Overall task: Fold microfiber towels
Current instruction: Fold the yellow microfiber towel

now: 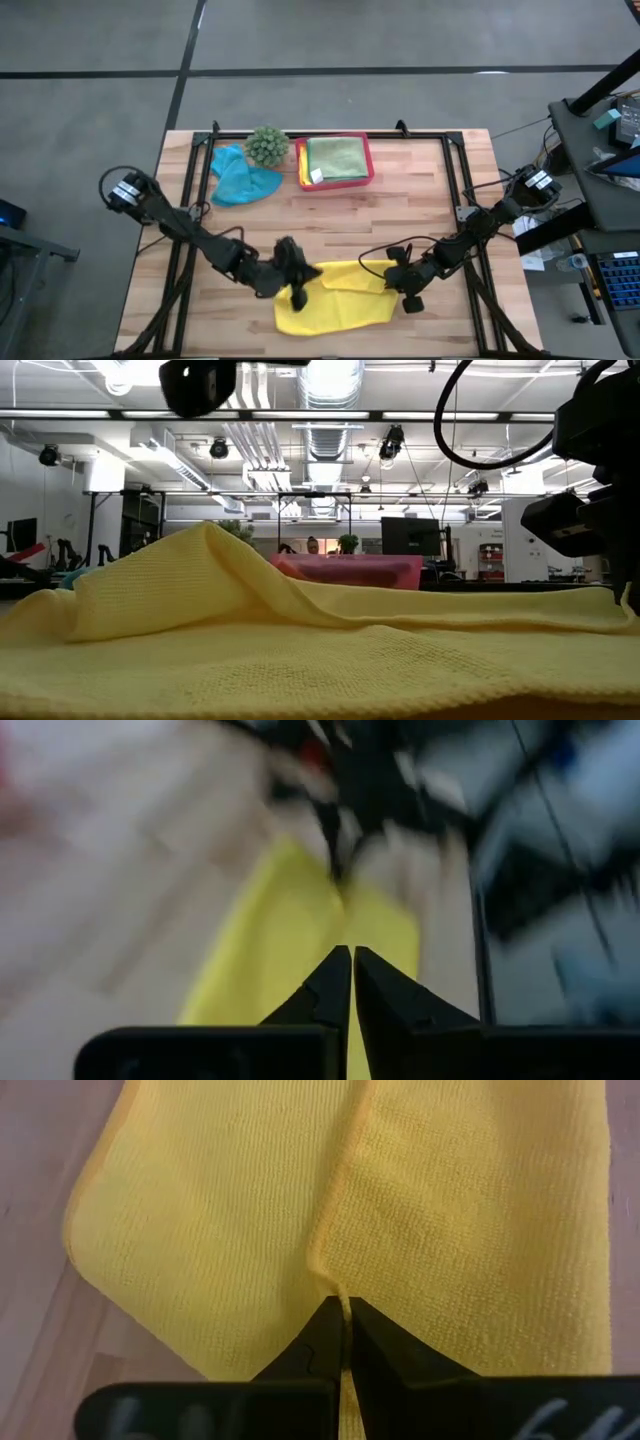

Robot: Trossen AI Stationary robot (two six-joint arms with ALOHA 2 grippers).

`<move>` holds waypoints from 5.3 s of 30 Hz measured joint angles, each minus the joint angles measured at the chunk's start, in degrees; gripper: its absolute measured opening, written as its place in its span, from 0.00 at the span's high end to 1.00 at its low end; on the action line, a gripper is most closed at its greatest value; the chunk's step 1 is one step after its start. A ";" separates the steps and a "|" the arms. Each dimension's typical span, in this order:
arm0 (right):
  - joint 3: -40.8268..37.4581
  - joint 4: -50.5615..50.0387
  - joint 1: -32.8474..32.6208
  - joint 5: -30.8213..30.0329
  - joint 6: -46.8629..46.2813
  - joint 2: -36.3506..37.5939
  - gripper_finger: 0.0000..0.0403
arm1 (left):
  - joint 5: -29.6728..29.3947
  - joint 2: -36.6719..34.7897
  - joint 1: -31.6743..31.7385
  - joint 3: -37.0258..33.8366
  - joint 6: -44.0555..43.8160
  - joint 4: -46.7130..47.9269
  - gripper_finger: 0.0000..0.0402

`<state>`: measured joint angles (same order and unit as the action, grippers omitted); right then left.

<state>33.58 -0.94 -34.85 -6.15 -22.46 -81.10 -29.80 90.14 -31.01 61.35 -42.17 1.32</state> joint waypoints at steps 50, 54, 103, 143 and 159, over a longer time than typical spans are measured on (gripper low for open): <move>0.90 2.80 0.00 1.66 -0.57 0.33 0.98 | -23.28 -9.05 0.38 5.81 8.92 -6.35 0.99; 0.90 2.88 -0.02 1.66 -0.27 0.33 0.98 | -22.42 -13.01 0.56 5.74 -1.46 15.76 0.99; 0.20 3.03 -0.04 1.51 -0.50 0.33 0.98 | 4.98 2.23 -5.11 0.02 -19.19 23.18 0.98; -0.11 3.37 -0.02 1.29 -0.50 0.33 0.98 | 3.99 14.07 -2.95 -1.77 -12.89 5.71 1.00; -0.11 3.38 0.00 -3.28 -0.50 0.33 0.98 | 5.57 4.64 -2.92 8.00 0.77 35.88 1.00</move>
<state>33.47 2.44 -34.85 -9.43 -22.96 -80.77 -24.23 94.78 -33.93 69.35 -41.40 37.19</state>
